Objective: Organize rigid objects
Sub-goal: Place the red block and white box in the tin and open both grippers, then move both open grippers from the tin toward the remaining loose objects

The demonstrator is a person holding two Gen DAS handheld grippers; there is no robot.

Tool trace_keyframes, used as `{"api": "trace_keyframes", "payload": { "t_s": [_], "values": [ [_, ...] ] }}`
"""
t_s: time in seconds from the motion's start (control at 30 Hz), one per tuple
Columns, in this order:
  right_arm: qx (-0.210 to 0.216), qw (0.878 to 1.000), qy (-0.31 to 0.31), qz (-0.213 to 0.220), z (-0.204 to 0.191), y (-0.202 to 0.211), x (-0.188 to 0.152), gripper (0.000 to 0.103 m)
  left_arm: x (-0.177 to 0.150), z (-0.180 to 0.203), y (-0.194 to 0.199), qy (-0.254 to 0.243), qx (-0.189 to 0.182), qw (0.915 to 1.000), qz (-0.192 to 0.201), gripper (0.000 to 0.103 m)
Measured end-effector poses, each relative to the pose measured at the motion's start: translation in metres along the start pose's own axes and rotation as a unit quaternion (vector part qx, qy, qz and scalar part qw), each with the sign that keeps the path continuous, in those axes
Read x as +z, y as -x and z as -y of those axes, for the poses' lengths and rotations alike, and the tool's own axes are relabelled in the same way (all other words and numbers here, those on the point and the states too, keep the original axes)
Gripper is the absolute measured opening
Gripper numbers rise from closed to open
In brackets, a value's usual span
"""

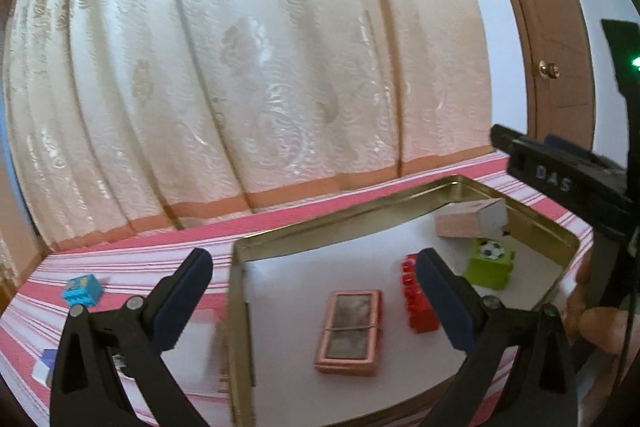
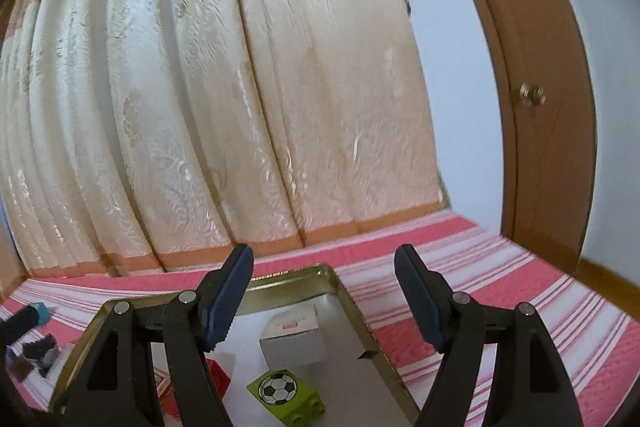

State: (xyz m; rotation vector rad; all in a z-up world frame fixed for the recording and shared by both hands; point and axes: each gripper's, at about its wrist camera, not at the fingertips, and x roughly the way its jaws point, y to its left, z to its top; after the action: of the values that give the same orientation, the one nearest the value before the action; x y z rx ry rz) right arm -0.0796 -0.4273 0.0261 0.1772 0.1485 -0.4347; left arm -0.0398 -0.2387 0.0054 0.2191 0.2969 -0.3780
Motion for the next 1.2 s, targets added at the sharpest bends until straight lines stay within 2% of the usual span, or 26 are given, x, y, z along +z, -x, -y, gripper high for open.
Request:
{"api": "trace_keyframes", "payload": {
  "t_s": [0.2, 0.47, 0.7, 0.97, 1.2],
  "values": [
    [-0.029, 0.999, 0.006, 0.017, -0.005, 0.01, -0.001, 0.075, -0.003, -0.012, 0.005, 0.007, 0.001, 1.0, 0.006, 0.103],
    [-0.045, 0.998, -0.031, 0.017, 0.0, 0.028, -0.006, 0.075, -0.008, -0.024, 0.009, 0.021, -0.006, 0.9998, -0.001, 0.103],
    [-0.048, 0.998, -0.032, 0.009, -0.009, 0.04, -0.012, 0.075, -0.016, -0.046, 0.014, 0.047, -0.018, 0.9987, -0.013, 0.103],
    [-0.042, 0.999, -0.023, 0.018, -0.032, 0.061, -0.02, 0.075, -0.025, -0.073, 0.019, 0.056, -0.007, 0.9982, -0.02, 0.103],
    [-0.019, 0.999, -0.022, 0.021, -0.062, 0.075, -0.028, 0.075, -0.031, -0.093, 0.022, 0.064, -0.002, 0.9977, -0.024, 0.103]
  ]
}}
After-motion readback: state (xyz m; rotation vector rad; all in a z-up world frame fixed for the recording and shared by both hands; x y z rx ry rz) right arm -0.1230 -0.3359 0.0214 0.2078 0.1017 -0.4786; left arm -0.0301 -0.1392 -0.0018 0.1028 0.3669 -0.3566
